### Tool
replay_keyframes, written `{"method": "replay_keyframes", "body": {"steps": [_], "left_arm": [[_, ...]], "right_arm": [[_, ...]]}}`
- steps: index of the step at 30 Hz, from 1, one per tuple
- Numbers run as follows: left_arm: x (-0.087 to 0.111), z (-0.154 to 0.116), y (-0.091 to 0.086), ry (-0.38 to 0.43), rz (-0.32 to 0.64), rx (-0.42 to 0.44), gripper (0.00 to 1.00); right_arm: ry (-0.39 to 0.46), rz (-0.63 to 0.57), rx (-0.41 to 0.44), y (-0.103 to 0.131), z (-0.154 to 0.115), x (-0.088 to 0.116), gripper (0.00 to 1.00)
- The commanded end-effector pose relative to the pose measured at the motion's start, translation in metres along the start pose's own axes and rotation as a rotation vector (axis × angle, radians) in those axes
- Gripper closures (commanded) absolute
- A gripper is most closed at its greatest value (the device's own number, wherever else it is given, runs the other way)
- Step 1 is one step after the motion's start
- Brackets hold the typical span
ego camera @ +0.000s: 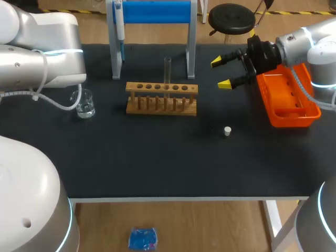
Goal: Invert the test tube, pick up the pipette, mount the tip to pipette, aspirate from beaker and dispense into the tube, eject the tip, return the pipette, and cap with the stopper.
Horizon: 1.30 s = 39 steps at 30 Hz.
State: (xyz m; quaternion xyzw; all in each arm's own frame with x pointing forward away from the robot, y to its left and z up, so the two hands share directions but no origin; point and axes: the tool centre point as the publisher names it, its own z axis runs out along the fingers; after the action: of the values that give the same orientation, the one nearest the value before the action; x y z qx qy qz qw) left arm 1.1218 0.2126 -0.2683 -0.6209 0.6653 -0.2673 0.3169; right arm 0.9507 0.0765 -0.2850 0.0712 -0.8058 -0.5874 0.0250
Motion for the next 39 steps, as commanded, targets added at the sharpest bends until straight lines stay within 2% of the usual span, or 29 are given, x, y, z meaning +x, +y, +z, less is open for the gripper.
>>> {"method": "replay_keyframes", "body": {"steps": [1, 8, 15, 21, 26, 30, 32, 39], "left_arm": [[0.013, -0.035, -0.007, 0.060, 0.052, 0.018, 1.00], [0.054, -0.091, -0.011, 0.221, 0.212, 0.103, 1.00], [0.099, -0.145, 0.006, 0.380, 0.358, 0.142, 1.00], [0.140, -0.181, 0.028, 0.488, 0.477, 0.123, 1.00], [0.173, -0.211, 0.037, 0.531, 0.547, 0.115, 1.00], [0.206, -0.232, 0.045, 0.591, 0.606, 0.088, 1.00], [0.221, -0.241, 0.049, 0.595, 0.627, 0.065, 1.00], [0.221, -0.241, 0.049, 0.595, 0.627, 0.065, 1.00]], "right_arm": [[0.002, -0.001, -0.001, -0.001, 0.000, -0.001, 0.00], [0.002, -0.001, -0.001, -0.001, 0.000, -0.001, 0.00], [0.002, -0.001, -0.001, -0.001, 0.000, -0.001, 0.00], [0.002, -0.001, -0.001, -0.001, 0.000, -0.001, 0.00], [0.002, -0.001, -0.001, -0.001, 0.000, -0.001, 0.00], [0.002, -0.001, -0.001, -0.001, 0.000, -0.001, 0.00], [0.002, -0.001, -0.001, -0.001, 0.000, -0.001, 0.00], [0.002, -0.001, -0.001, -0.001, 0.000, -0.001, 0.00]]}}
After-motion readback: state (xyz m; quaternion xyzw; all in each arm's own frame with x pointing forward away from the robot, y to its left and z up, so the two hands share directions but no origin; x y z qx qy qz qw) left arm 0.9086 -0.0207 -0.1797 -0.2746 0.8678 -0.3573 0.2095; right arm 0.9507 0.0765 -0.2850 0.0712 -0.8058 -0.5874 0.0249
